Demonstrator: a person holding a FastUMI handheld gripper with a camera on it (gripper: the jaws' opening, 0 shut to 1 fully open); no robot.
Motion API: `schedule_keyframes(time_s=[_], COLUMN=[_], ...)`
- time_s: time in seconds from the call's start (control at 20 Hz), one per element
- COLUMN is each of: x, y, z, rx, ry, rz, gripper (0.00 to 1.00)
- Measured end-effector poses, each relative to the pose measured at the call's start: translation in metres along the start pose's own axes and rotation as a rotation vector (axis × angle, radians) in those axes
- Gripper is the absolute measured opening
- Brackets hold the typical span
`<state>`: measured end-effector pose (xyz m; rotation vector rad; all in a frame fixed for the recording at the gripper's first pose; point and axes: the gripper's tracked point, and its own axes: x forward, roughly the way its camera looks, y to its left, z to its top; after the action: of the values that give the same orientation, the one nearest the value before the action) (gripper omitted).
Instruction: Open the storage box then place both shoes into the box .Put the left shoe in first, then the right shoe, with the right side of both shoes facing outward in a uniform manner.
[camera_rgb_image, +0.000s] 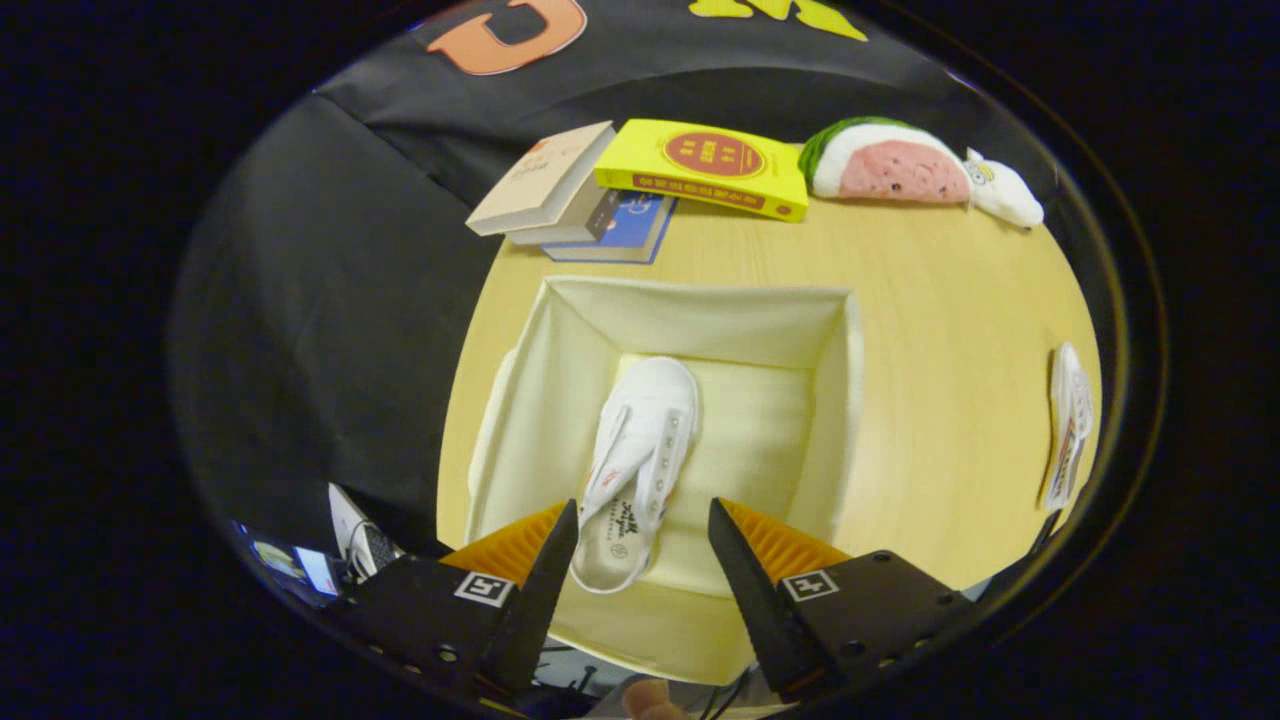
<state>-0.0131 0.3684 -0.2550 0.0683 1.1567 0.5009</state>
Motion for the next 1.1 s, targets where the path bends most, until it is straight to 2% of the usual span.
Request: schedule_keyframes(time_s=[0.1, 0.4, 0.65, 0.9, 1.1], x=[-0.028, -0.090, -0.113, -0.117, -0.115], y=[-0.024, -0.135, -0.262, -0.386, -0.461], z=[0.003, 0.012, -0.001, -0.028, -0.044], rx=[-0.044, -0.004, 0.013, 0.064, 0.083], ry=[-0.025, -0.078, -0.105, -0.056, -0.022], rz=[0.008, -0.014, -0.115, -0.220, -0.297], gripper=[0.96, 0.96, 0.96, 0.96, 0.95])
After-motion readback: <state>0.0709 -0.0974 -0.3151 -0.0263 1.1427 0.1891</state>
